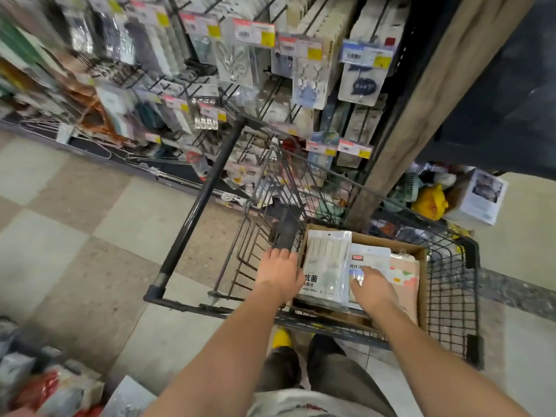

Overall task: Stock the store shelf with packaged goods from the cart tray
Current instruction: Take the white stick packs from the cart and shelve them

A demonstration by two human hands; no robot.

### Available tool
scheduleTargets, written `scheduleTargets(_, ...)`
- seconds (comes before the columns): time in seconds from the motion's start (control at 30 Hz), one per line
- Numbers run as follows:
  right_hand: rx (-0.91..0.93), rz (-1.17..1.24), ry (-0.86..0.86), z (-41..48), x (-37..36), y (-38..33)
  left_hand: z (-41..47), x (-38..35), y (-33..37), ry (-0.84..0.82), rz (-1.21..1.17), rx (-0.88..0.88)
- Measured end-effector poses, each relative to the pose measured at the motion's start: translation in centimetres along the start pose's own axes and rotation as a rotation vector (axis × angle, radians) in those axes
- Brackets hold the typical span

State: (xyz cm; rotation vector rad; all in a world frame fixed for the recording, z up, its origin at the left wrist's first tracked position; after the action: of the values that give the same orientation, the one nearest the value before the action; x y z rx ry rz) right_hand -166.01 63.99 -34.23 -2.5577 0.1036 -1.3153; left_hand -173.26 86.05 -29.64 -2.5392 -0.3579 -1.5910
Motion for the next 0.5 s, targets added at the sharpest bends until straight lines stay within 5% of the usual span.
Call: scheduleTargets(0.5, 0.257, -0.094, -0.050, 1.9, 5.5, -8.6, -4.6, 5.1, -5.3, 0.139, -0.024, 0.257)
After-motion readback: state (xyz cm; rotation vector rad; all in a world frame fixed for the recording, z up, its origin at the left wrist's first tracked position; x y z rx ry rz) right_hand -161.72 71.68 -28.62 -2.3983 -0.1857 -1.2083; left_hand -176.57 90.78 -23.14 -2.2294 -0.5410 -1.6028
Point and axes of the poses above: each hand's wrist, its own z-axis towards the middle knuckle, its own x-axis out of the back of the hand, y = z × x, the point moved 2 cm from there along z, towards the middle knuckle, and after that the axes turned 6 degrees about x, right-handed, at the moved point
